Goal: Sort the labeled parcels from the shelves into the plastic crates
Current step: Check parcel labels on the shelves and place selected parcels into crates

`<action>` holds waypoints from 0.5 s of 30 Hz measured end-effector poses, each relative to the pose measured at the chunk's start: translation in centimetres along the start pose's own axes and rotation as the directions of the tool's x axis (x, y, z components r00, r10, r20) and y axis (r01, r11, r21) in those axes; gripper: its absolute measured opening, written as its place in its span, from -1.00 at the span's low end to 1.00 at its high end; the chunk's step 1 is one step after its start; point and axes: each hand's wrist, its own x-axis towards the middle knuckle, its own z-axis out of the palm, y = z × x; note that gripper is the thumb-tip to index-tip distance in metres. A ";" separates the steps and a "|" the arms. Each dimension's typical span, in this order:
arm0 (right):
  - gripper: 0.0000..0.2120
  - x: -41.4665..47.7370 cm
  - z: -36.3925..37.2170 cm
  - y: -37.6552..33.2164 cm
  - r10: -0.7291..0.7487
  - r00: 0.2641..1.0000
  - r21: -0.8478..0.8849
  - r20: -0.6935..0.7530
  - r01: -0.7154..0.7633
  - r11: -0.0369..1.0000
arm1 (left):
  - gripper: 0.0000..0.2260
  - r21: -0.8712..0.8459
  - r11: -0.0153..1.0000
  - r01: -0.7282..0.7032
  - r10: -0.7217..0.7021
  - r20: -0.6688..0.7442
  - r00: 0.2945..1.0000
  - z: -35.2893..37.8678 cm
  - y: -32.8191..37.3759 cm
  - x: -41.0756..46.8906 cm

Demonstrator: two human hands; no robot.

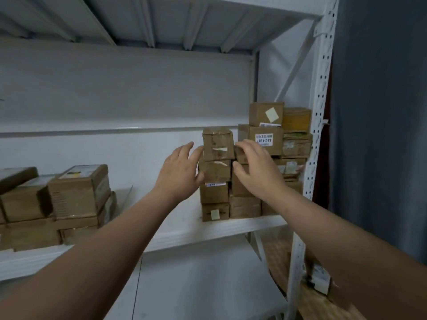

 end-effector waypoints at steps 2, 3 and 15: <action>-0.50 2.5 0.8 0.9 0.001 1.000 0.005 0.002 -0.001 1.000 | -0.45 -0.019 1.000 -0.002 0.002 -0.010 1.000 0.9 -0.2 2.7; -0.49 3.5 1.2 1.3 0.009 1.000 0.027 -0.003 -0.009 1.000 | -0.45 -0.032 0.999 -0.005 0.004 -0.020 1.000 1.4 -0.2 4.1; -0.22 14.9 10.3 6.3 0.266 0.951 0.403 0.160 -0.309 0.861 | -0.40 -0.184 0.971 0.151 -0.111 0.211 0.971 10.4 -3.5 15.8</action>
